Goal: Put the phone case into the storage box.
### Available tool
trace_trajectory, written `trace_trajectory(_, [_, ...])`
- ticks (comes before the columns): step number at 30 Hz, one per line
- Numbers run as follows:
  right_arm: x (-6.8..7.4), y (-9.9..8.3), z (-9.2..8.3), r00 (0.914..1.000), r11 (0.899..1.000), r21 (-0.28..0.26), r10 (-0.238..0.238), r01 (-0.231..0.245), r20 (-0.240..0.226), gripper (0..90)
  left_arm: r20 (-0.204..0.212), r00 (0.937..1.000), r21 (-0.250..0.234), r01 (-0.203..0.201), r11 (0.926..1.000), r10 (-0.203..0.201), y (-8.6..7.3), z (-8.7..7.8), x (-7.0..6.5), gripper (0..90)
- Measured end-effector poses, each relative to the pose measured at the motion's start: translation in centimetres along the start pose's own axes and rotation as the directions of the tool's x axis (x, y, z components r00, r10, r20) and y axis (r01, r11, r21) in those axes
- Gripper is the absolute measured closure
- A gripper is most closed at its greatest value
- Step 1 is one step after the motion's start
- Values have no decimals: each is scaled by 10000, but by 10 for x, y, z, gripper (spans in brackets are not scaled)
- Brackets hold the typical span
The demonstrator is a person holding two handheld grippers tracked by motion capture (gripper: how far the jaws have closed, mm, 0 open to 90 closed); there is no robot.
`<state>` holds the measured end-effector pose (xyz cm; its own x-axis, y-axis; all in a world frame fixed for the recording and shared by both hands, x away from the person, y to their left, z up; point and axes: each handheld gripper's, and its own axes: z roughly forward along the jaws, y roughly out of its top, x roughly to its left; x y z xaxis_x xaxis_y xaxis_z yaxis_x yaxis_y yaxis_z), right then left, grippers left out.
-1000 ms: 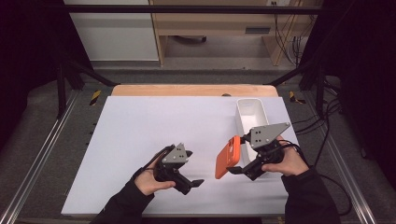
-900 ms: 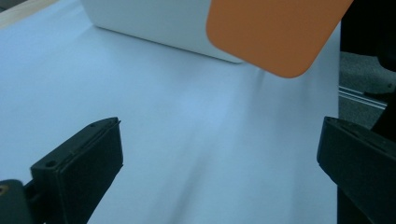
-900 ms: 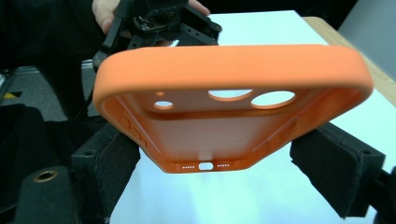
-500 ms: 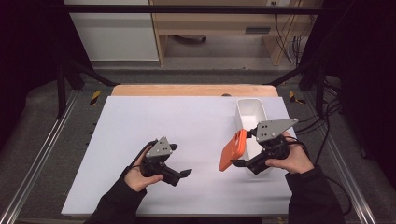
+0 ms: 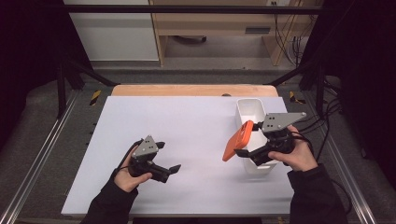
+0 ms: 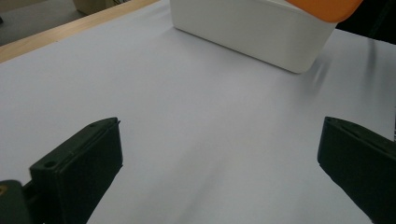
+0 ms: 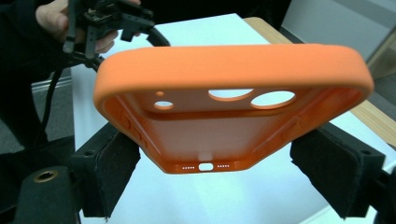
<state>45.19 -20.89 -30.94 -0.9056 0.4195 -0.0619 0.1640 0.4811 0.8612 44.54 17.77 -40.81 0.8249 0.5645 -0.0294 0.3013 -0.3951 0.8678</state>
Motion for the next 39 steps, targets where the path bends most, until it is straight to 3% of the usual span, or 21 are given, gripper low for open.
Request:
trace_trajectory(9, [-8,5,-5,9965,9984,-93,568,-563,605,162,-610,9977,-307,266,9992,-284,-16,-21,14,0])
trace_trajectory(14, [-12,6,-6,9924,9970,-182,768,-754,966,162,-1125,9931,-394,295,9988,-338,-27,-31,24,0])
trace_trajectory(23, [-21,10,-5,9772,9928,-293,1195,-1161,1757,162,-1765,9817,-638,608,9961,-712,-44,-43,42,0])
trace_trajectory(34, [-30,10,-2,9596,9884,-303,1515,-1486,2370,162,-2175,9707,-819,857,9929,-1017,-60,-50,56,0])
trace_trajectory(39, [-37,11,2,9420,9849,-233,1709,-1716,2889,162,-2227,9688,-854,920,9921,-1090,-64,-51,59,0])
